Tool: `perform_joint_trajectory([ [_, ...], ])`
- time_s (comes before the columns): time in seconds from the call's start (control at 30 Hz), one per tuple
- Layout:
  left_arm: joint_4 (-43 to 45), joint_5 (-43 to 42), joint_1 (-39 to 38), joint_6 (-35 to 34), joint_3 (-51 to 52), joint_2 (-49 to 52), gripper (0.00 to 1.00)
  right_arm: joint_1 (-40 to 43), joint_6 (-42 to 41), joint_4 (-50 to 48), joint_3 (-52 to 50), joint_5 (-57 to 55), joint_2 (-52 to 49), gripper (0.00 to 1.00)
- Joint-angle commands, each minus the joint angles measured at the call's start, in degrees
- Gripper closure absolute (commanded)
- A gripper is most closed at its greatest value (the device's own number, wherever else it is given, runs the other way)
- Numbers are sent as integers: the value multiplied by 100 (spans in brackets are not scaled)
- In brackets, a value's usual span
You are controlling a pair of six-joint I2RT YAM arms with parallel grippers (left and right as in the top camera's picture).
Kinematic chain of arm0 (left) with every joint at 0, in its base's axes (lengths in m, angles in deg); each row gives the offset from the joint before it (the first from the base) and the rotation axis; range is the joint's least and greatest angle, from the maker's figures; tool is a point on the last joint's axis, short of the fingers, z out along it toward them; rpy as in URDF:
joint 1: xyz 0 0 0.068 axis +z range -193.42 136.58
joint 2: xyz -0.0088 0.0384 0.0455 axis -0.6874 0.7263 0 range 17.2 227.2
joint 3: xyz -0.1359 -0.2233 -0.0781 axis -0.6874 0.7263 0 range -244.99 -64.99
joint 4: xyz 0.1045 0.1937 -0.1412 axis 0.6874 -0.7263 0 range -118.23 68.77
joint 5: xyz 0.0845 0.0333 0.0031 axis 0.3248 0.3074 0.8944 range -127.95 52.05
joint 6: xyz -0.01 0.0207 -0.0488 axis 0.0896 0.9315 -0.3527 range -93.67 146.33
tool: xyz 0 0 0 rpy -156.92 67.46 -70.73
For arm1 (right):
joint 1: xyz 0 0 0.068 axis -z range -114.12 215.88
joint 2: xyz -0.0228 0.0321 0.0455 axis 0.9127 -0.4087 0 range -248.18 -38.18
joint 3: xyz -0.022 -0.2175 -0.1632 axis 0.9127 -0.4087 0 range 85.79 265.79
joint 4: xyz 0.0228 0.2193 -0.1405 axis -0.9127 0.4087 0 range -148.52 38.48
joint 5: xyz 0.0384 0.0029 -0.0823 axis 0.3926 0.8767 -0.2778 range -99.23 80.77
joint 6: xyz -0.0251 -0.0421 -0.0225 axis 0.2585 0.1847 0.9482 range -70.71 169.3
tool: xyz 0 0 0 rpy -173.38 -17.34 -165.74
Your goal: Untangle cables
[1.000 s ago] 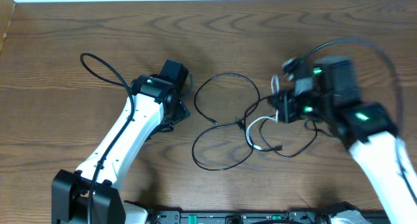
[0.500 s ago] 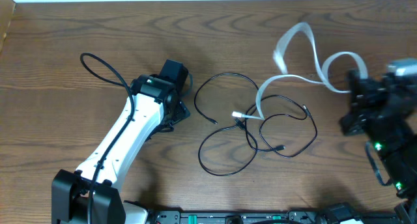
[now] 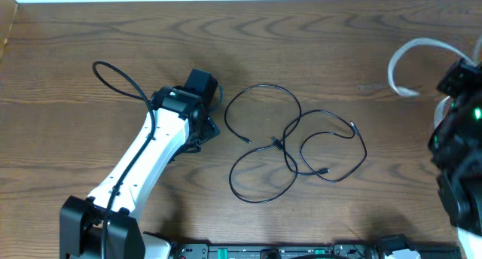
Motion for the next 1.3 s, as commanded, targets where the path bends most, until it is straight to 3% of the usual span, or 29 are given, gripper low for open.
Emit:
perform_joint_trajectory([
  [0.0,-17,76,13,31,-61,-15,2,317,98,284,39,-507,-374,99],
  [0.23,-17,76,13,31,-61,-15,2,1067,-675,1213,39,494,-1690,99],
  [0.47,-17,76,13,31,-61,-15,2,1456,-914,1591,39,1504,-2758,96],
  [0.5,-17,76,13,31,-61,-15,2,1471,-911,1617,39,1637,-2850,91],
  [0.53,-17,76,13,31,-61,-15,2,1478,-911,1641,39,1829,-2922,74],
  [0.6,-17,76,13,31,-61,-15,2,1478,-911,1676,39,2356,-3032,27],
  [0.67,-17,76,13,31,-61,-15,2,1473,-914,1674,39,3165,-3091,8],
  [0.73,-17,76,13,31,-61,-15,2,1471,-916,1672,39,4157,-3106,1],
  [0.93,-17,76,13,31,-61,-15,2,1307,-914,1838,39,6642,-3106,1],
  [1.13,-17,76,13,31,-61,-15,2,765,-914,2306,37,6994,-3106,12],
  [1.27,-17,76,13,31,-61,-15,2,245,-914,2481,11,6994,-3110,13],
])
